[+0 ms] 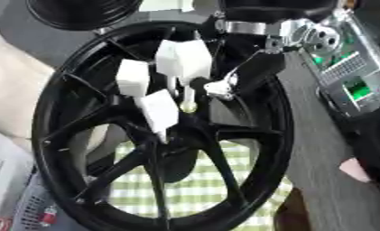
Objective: Pull the pin out of the wheel hub.
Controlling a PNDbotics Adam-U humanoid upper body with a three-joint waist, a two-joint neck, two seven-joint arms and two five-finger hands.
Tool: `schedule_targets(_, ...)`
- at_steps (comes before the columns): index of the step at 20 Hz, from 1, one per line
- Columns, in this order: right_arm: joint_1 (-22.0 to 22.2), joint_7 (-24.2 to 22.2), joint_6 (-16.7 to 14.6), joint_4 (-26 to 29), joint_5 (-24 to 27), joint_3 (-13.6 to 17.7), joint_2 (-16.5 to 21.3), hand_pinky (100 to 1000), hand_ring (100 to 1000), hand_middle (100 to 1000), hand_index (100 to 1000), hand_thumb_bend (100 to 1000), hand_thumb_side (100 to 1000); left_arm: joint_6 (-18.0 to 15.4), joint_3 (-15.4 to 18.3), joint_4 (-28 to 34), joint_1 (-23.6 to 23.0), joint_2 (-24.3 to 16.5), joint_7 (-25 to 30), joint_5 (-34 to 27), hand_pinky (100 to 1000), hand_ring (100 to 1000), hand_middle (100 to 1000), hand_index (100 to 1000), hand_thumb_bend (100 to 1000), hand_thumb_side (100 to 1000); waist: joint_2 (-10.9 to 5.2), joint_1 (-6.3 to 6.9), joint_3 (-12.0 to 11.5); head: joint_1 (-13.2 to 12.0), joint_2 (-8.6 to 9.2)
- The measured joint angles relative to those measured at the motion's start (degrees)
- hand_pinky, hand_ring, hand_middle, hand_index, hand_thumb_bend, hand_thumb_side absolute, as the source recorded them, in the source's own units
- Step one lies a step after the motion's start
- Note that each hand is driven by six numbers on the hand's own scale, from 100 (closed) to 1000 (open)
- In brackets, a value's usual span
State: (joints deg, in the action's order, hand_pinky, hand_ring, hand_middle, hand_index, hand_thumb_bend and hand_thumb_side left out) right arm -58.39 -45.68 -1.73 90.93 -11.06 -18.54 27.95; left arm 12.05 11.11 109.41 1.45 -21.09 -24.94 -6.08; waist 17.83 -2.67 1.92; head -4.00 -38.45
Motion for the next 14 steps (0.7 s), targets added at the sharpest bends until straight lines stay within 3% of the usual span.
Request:
schedule_targets(8, -1.1, 0.5, 2.7, -0.2, 3.7, 2.0, 1.8, 850, 604, 400, 598, 100, 359, 0.0, 0.0, 0.0, 0.0, 0.0, 0.0, 0.1, 601, 682, 489, 660, 675, 524, -0.19, -0.25, 0.3, -0.1, -0.02)
schedule_targets(11, -0.6, 2.2, 4.5, -1.7, 3.9, 5.0, 4.8, 834, 609, 411, 603, 100, 342, 0.0, 0.4, 0.0, -0.4, 0.1, -0.6, 0.3, 602, 683, 489, 660, 675, 525, -0.21, -0.09, 2.0, -1.0, -0.28)
schedule_targets(14, 2.8, 4.8, 6.0, -1.7, 2.9, 9.2, 8.9, 830, 609, 411, 602, 100, 331, 0.0, 1.1, 0.0, -0.6, 0.3, -1.4, 0.6, 602, 683, 489, 660, 674, 525, -0.21, 0.15, 3.0, -2.1, -0.29)
